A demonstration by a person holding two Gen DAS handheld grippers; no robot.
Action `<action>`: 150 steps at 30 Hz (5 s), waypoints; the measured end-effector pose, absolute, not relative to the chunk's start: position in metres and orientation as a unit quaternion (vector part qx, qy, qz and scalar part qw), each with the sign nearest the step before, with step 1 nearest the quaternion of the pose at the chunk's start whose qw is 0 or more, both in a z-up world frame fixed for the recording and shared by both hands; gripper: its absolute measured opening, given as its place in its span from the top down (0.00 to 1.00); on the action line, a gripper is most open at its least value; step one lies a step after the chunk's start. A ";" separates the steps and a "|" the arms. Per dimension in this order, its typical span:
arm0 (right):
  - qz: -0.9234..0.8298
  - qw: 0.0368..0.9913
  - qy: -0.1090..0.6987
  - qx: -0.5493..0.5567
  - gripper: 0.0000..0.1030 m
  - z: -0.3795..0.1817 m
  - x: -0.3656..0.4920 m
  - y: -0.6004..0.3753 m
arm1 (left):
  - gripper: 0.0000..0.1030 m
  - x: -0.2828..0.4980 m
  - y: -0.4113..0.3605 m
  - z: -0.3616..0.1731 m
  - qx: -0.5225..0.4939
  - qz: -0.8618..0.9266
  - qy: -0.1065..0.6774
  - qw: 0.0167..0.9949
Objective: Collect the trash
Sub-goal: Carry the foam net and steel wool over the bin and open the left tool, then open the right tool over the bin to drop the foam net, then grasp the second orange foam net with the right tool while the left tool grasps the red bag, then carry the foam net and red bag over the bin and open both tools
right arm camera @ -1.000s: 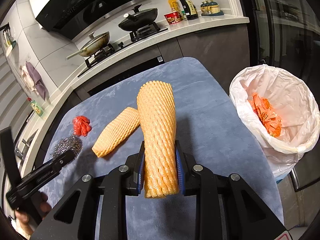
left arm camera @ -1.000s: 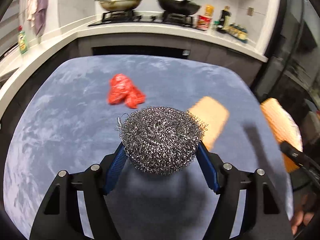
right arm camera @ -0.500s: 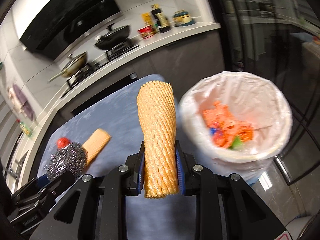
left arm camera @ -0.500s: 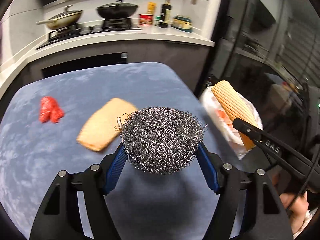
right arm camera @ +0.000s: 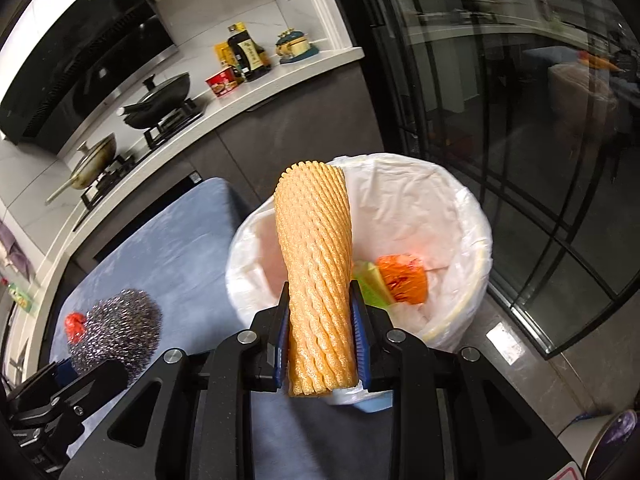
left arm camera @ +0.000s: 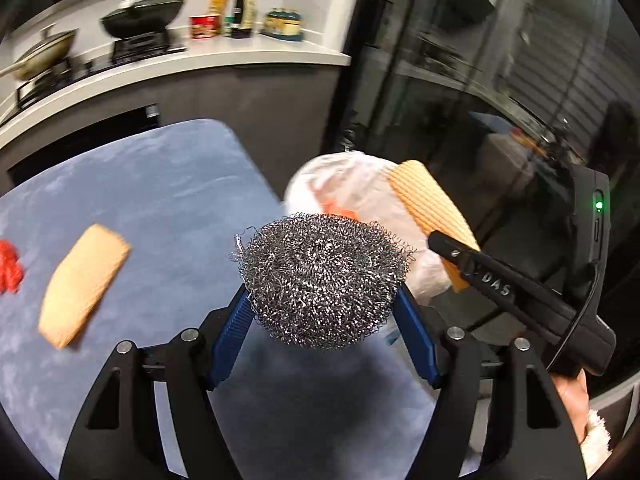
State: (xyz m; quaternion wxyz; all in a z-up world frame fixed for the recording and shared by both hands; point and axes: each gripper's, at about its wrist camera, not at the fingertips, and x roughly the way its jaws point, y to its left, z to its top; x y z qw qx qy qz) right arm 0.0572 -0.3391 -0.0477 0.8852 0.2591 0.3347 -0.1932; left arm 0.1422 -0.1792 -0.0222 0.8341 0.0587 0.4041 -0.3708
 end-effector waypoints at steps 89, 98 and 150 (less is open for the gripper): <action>0.020 0.898 0.411 0.153 0.32 -0.055 0.209 -0.082 | 0.11 0.276 0.111 -0.047 -0.036 -0.057 0.412 0.909; 0.025 0.889 0.434 0.142 0.32 -0.076 0.232 -0.061 | 0.11 0.307 0.112 -0.066 -0.026 -0.047 0.426 0.903; -0.112 0.915 0.311 0.232 0.91 -0.012 0.103 -0.234 | 0.71 0.190 -0.062 -0.014 0.029 -0.248 0.412 0.877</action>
